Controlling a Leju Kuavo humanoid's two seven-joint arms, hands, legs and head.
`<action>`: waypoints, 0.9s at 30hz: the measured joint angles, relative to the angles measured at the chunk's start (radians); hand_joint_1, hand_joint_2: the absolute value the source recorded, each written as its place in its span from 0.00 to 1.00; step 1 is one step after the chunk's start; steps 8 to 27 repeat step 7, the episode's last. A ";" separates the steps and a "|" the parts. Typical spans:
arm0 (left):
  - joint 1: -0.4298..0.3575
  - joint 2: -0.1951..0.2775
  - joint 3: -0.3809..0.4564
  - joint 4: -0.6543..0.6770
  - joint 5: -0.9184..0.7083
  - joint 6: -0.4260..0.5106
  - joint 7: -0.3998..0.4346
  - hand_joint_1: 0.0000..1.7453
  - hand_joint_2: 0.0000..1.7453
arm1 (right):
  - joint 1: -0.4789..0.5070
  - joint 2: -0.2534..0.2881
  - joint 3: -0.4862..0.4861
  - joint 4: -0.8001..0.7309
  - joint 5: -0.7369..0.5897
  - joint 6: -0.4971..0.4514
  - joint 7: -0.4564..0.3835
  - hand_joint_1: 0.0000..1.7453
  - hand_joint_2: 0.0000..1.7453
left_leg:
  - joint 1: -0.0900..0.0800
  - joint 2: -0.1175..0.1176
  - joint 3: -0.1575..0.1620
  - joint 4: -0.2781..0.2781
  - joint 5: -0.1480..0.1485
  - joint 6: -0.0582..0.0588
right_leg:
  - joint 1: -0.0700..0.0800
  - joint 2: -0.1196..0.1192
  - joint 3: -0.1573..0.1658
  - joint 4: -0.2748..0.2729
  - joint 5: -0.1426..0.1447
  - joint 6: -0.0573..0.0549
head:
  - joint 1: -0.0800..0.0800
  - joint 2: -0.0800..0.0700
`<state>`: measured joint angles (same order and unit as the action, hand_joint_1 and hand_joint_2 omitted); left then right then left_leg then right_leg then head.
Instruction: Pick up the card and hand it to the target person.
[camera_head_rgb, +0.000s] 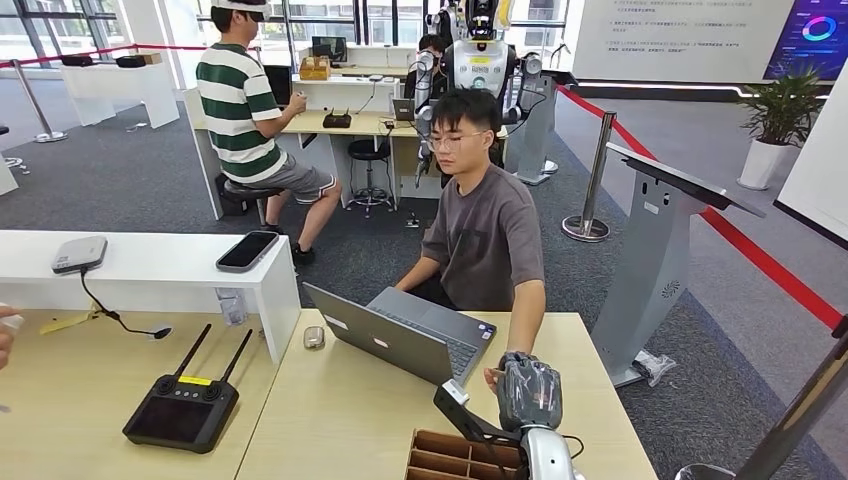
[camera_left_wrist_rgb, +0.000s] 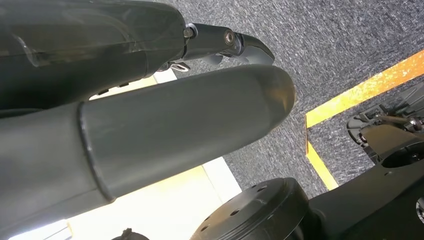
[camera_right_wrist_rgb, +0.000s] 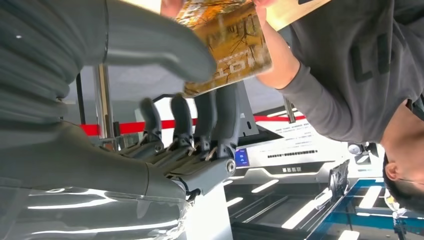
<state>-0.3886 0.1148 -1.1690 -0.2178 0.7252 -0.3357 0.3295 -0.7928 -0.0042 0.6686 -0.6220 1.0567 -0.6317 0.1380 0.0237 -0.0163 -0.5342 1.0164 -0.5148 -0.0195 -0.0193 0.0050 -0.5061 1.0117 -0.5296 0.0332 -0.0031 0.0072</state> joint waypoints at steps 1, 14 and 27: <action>0.000 0.000 -0.001 0.000 0.000 0.000 0.000 0.00 0.00 | 0.000 0.001 0.000 0.002 0.001 0.004 0.000 0.00 1.00 | 0.000 0.000 0.000 0.000 0.000 0.000 | 0.000 0.000 0.000 0.000 0.000 0.000 | 0.000 0.000; 0.000 0.000 -0.004 0.000 0.000 0.000 0.001 0.00 0.00 | -0.001 0.008 0.002 0.016 0.010 0.032 0.002 0.00 1.00 | 0.000 0.000 0.000 0.000 0.000 0.000 | 0.000 0.000 0.000 0.000 0.000 0.000 | 0.000 0.000; 0.000 0.000 -0.004 0.000 0.000 0.000 0.001 0.00 0.00 | -0.001 0.008 0.002 0.016 0.010 0.032 0.002 0.00 1.00 | 0.000 0.000 0.000 0.000 0.000 0.000 | 0.000 0.000 0.000 0.000 0.000 0.000 | 0.000 0.000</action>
